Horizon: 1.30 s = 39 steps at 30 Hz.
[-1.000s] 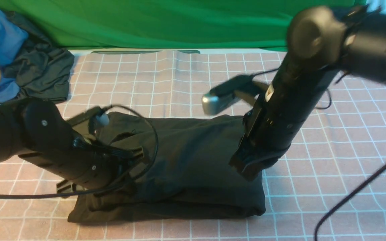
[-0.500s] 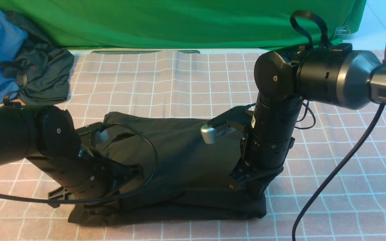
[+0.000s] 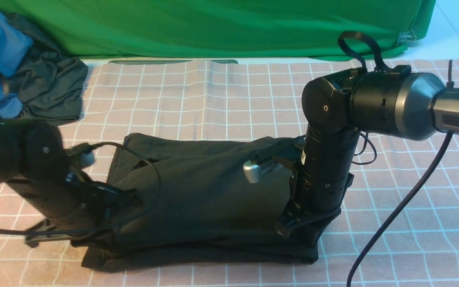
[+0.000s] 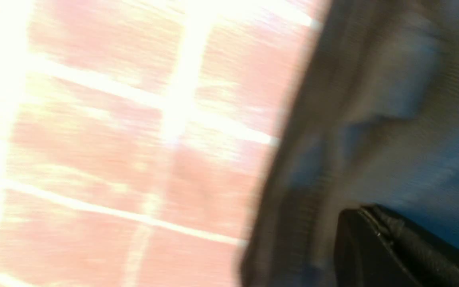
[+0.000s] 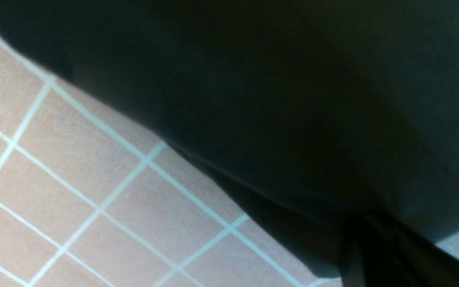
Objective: Fold a long-sleeved shirt over a pink coffee tablecloth.
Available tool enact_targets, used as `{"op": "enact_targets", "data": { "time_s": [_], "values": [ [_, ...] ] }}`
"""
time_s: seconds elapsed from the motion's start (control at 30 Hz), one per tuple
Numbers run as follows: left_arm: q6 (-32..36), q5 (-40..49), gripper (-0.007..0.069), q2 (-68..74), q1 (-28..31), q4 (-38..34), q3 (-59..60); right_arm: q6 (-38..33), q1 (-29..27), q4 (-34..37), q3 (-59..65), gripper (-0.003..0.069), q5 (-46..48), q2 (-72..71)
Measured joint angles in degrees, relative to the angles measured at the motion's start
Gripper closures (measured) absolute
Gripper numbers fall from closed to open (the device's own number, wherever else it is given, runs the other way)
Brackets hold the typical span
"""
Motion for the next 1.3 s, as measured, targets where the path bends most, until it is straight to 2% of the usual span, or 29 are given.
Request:
{"op": "enact_targets", "data": {
  "time_s": [0.13, 0.33, 0.5, 0.77, 0.97, 1.07, 1.27, 1.3],
  "values": [
    [0.9, 1.6, 0.061, -2.4, 3.0, -0.5, -0.9, 0.0, 0.0, -0.5, 0.1, 0.062, 0.1, -1.4],
    [4.2, 2.0, 0.061, -6.7, 3.3, -7.1, -8.4, 0.1, 0.0, -0.7, -1.1, 0.062, 0.4, -5.1],
    [6.2, 3.7, 0.061, -4.6, 3.3, -9.3, -16.6, 0.1, 0.0, -0.7, -2.2, 0.062, -0.1, -7.7],
    [17.6, 7.2, 0.0608, 7.5, 2.5, -12.4, -27.1, 0.1, 0.0, -0.7, -2.3, 0.062, -2.2, -8.8],
    [24.9, 6.9, 0.055, 14.4, -0.2, -13.6, -27.7, 0.1, 0.0, -0.7, -2.3, 0.062, -3.4, -8.8],
    [25.7, 6.3, 0.0522, 16.8, -1.0, -13.6, -27.7, 0.1, 0.0, -0.7, -2.3, 0.062, -3.9, -8.8],
    [25.9, 2.9, 0.0438, 18.1, -1.0, -8.4, -27.7, 0.0, 0.0, -0.7, -2.3, 0.062, -4.2, -8.8],
    [26.0, 1.9, 0.0401, 18.1, -1.0, -6.6, -27.7, 0.0, 0.0, -0.7, -2.3, 0.062, -4.3, -8.8]
  ]
}}
